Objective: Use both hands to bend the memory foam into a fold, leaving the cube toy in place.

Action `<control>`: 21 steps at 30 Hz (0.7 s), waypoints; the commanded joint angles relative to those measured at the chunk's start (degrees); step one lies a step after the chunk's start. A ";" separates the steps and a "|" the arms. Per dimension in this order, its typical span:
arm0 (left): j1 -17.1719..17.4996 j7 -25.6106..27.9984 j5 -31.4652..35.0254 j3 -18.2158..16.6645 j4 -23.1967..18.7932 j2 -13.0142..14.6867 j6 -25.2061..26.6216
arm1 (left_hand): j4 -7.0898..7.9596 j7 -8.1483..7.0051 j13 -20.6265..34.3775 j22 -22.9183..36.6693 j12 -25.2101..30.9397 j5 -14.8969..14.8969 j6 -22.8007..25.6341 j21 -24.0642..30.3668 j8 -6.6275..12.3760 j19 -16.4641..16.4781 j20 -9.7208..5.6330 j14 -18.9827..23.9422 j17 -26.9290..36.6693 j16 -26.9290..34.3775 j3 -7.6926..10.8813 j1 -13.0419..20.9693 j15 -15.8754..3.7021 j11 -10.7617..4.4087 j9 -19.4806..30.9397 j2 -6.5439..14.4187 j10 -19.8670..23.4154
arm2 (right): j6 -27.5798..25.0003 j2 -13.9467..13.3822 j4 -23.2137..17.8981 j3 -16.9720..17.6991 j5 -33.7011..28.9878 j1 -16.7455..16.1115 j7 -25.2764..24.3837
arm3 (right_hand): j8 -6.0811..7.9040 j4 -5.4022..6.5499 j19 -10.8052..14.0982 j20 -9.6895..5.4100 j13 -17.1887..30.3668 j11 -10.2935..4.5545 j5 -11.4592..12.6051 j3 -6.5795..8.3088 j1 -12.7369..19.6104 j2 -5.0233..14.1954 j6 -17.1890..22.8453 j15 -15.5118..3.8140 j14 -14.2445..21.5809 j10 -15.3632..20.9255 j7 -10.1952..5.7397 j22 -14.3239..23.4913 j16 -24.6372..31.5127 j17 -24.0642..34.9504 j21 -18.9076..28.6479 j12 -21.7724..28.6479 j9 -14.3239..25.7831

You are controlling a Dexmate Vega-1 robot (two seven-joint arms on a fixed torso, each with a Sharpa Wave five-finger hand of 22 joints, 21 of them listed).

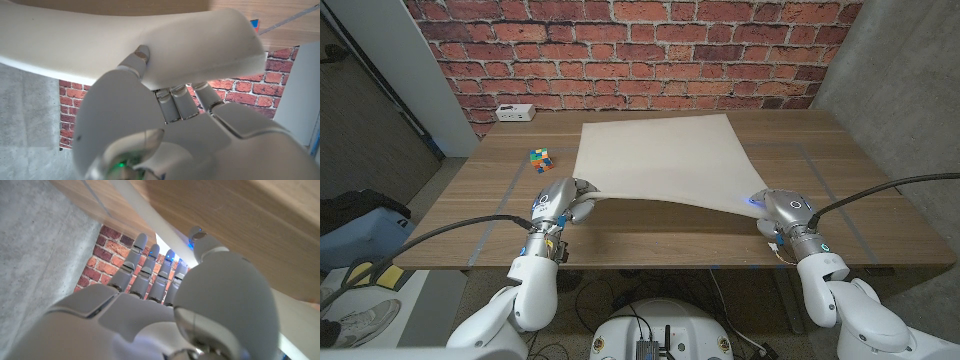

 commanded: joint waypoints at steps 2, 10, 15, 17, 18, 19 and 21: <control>2.92 -3.92 1.34 -2.05 -2.52 5.77 0.35 | 0.36 0.64 7.15 0.18 3.68 0.17 0.83 0.52 -0.40 -0.36 0.09 0.96 0.02 -0.43 0.12 -0.04 -1.64 -4.96 0.35 0.21 4.62 | 3.49 2.10 1.92 -0.32 -7.07 -2.76 -5.32 | 2.26 -0.23 1.41 -0.88 -0.13 1.04 -0.97 -1.96 1.10 3.35 10.23 -9.89 5.40 8.80 1.59 0.37 2.90 0.66 1.01 2.46 0.32; 4.71 -8.80 0.50 -4.54 -3.93 9.47 -0.14 | 0.60 0.50 7.28 0.17 3.14 -0.08 0.18 0.76 -1.01 -0.93 -0.22 -0.22 0.13 -1.15 0.04 -0.37 -1.81 -5.28 0.44 0.49 3.90 | -0.17 2.30 -1.44 -0.13 -11.05 -5.88 -1.05 | 2.65 -0.64 2.24 -1.97 -0.14 1.97 -1.66 -3.05 2.37 5.05 14.07 -10.08 8.13 12.71 2.67 0.45 4.39 1.16 1.77 3.58 0.35; 5.67 -12.50 -0.30 -6.61 -4.70 12.11 -0.61 | 0.82 0.29 7.30 0.15 2.95 -0.22 0.16 0.83 -1.17 -1.27 -0.58 -0.47 0.16 -1.32 0.02 -0.63 -1.51 -5.04 0.48 0.74 3.79 | -1.58 3.19 -2.34 -0.39 -13.38 -7.36 0.75 | 2.65 -0.76 2.31 -2.07 -0.08 2.12 -1.68 -3.08 2.73 5.43 14.64 -10.06 8.45 13.18 3.00 0.44 4.38 1.09 1.89 3.73 0.36; 6.09 -14.43 -0.33 -7.43 -5.24 13.37 -0.35 | 0.75 0.23 7.18 0.14 2.74 -0.26 0.11 0.86 -1.25 -1.42 -0.78 -0.60 0.16 -1.39 0.01 -0.60 -1.67 -5.06 0.49 0.71 3.61 | -2.16 3.70 -2.71 0.45 -13.21 -8.63 0.30 | 2.65 -0.79 2.39 -2.09 -0.08 2.33 -1.68 -3.06 2.84 5.57 14.84 -10.04 8.64 13.37 3.09 0.44 4.38 1.05 1.95 3.78 0.36; 6.22 -15.35 -0.19 -7.65 -5.53 13.89 0.00 | 0.72 0.19 7.08 0.13 2.55 -0.29 0.04 0.92 -1.33 -1.43 -0.91 -0.79 0.16 -1.49 0.01 -0.58 -1.80 -5.13 0.50 0.71 3.42 | -2.36 3.93 -2.87 1.06 -12.94 -9.42 -0.29 | 2.62 -0.84 2.41 -2.07 -0.09 2.47 -1.68 -3.07 2.93 5.61 14.94 -10.02 8.78 13.56 3.25 0.43 4.37 0.99 1.99 3.84 0.36; 6.33 -16.18 -0.12 -7.84 -5.75 14.32 0.29 | 0.77 0.01 7.00 0.12 2.45 -0.31 0.00 0.96 -1.40 -1.47 -0.93 -0.89 0.17 -1.53 0.01 -0.65 -1.77 -5.11 0.50 0.77 3.40 | -2.78 4.17 -2.92 1.43 -13.03 -10.04 -0.71 | 2.62 -0.86 2.43 -2.07 -0.09 2.52 -1.68 -3.06 2.97 5.61 15.04 -9.98 8.80 13.62 3.36 0.43 4.31 0.94 2.01 3.85 0.36; 6.59 -18.09 -0.02 -8.27 -6.35 15.24 1.07 | 0.79 -0.08 6.90 0.11 2.36 -0.34 0.06 0.98 -1.43 -1.58 -1.20 -1.15 0.15 -1.67 0.01 -0.70 -1.79 -5.08 0.51 0.79 3.47 | -3.46 4.54 -3.34 2.47 -12.62 -11.35 -1.32 | 2.57 -0.95 2.48 -2.04 -0.08 2.92 -1.67 -3.03 3.10 5.63 15.15 -9.95 8.85 13.61 3.35 0.42 4.16 0.80 2.06 3.83 0.36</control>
